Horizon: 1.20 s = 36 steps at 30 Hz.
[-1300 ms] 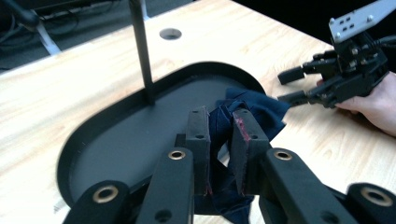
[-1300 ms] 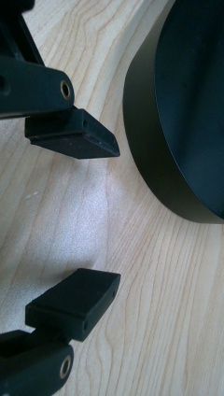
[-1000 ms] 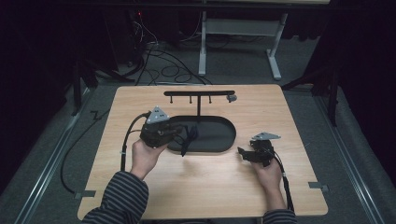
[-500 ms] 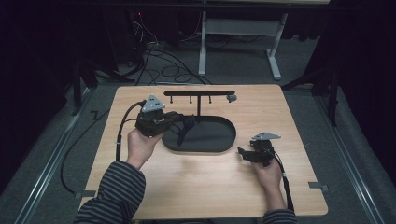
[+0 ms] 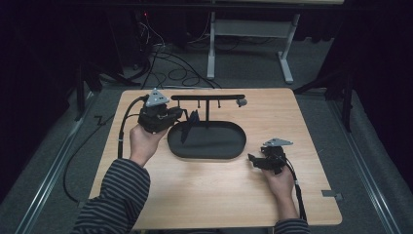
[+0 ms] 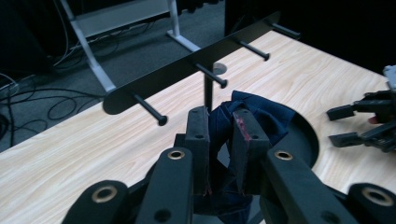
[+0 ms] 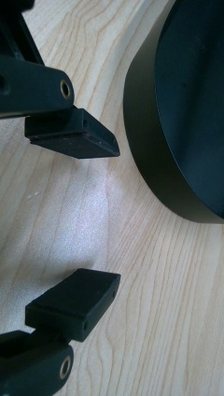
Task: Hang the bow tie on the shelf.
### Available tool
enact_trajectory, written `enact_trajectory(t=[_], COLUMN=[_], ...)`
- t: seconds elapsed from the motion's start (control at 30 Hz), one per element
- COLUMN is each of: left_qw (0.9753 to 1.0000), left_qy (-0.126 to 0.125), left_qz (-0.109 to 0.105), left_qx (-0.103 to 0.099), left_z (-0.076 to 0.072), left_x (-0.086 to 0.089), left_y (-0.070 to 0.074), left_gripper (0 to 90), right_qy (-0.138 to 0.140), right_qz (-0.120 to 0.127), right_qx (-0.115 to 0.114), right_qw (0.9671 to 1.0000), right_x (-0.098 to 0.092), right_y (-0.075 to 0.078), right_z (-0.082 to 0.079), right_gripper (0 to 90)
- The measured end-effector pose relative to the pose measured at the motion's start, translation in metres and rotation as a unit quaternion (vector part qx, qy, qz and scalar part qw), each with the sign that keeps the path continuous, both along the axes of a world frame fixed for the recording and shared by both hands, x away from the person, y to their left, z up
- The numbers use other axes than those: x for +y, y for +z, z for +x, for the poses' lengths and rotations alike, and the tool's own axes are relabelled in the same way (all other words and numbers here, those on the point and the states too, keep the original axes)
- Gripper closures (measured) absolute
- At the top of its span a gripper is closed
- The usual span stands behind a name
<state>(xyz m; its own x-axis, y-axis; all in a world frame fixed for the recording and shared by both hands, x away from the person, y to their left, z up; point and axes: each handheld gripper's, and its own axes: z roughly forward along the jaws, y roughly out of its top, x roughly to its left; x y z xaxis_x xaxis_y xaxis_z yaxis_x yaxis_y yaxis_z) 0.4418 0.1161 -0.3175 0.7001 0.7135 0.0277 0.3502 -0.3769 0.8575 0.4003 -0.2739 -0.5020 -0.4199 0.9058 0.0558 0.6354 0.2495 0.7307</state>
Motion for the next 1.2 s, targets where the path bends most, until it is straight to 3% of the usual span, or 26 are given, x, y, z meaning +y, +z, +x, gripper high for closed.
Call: enact_trajectory(t=[0.43,0.83,0.93,1.2], left_qw=[0.9996,0.9988,0.9976,0.9978], left_qy=[0.021,0.037,0.043,0.046], left_qz=[0.021,0.03,0.054,0.048], left_qx=[0.0,0.014,0.0,0.004], left_z=[0.023,0.044,0.044,0.05], left_x=[0.002,0.0,-0.005,-0.002], left_y=[0.0,-0.007,-0.009,-0.009], left_gripper=[78.1,77.6,77.4,77.3], right_qy=[-0.001,0.0,0.0,0.0], right_qz=[0.001,0.0,0.0,-0.001], right_qx=[0.001,0.0,0.0,0.0], right_qw=[1.0,1.0,1.0,1.0], right_x=[0.0,0.0,0.0,0.0], right_y=[0.0,0.0,0.0,0.0], right_z=[0.0,0.0,0.0,0.0], right_gripper=[34.8,34.8,34.7,34.8])
